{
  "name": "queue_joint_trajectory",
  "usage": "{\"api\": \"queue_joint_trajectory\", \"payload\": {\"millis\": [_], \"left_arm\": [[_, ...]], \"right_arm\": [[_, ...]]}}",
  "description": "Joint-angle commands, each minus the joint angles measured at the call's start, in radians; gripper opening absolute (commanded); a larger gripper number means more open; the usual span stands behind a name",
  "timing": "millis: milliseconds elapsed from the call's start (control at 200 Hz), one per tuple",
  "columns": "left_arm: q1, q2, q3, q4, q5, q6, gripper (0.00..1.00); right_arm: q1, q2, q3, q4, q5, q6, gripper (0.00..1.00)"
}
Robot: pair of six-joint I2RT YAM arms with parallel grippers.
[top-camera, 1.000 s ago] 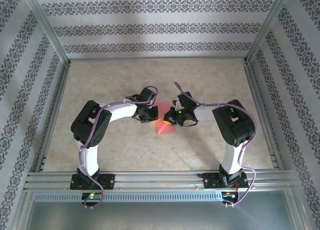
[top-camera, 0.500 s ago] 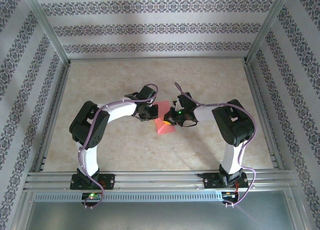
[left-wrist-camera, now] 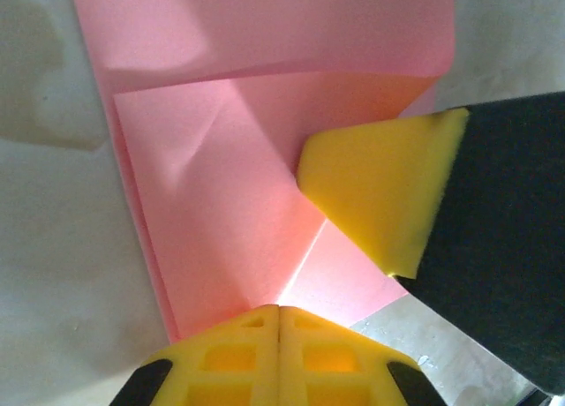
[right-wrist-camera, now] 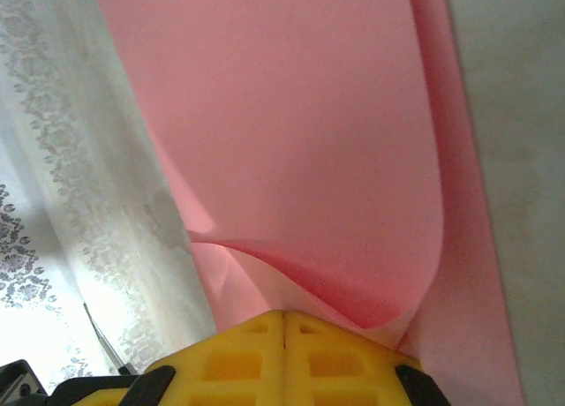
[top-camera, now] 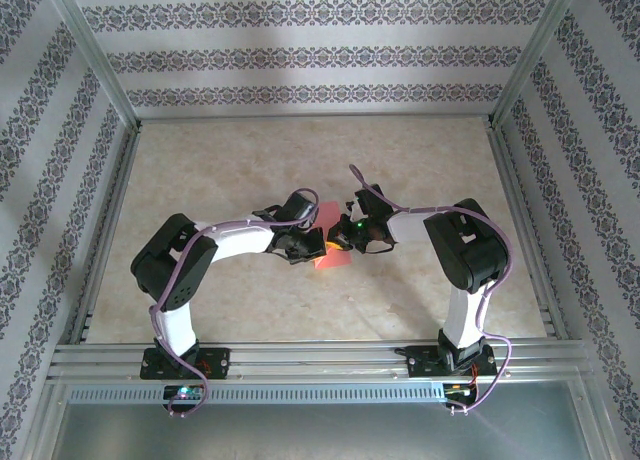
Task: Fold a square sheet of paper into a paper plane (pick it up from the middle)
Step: Fold the triangle a second time at the center of the table.
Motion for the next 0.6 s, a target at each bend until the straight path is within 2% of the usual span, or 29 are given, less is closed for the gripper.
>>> {"api": "queue_joint_trajectory", "payload": {"millis": [0, 355, 495, 595], "left_arm": [[-0.007, 0.022, -0.014, 0.030, 0.008, -0.025, 0.00], [-0.024, 0.025, -0.073, -0.083, 0.010, 0.038, 0.00], [-0.048, -0.044, -0.139, -0.173, -0.021, 0.078, 0.00], [-0.060, -0.115, -0.196, -0.180, -0.018, 0.083, 0.00]], "right_arm": [[0.003, 0.075, -0.028, -0.114, 0.126, 0.012, 0.00], [0.004, 0.086, -0.017, -0.162, 0.155, 0.020, 0.00], [0.003, 0.085, -0.023, -0.171, 0.170, 0.030, 0.00], [0.004, 0.087, -0.025, -0.170, 0.175, 0.037, 0.00]]}}
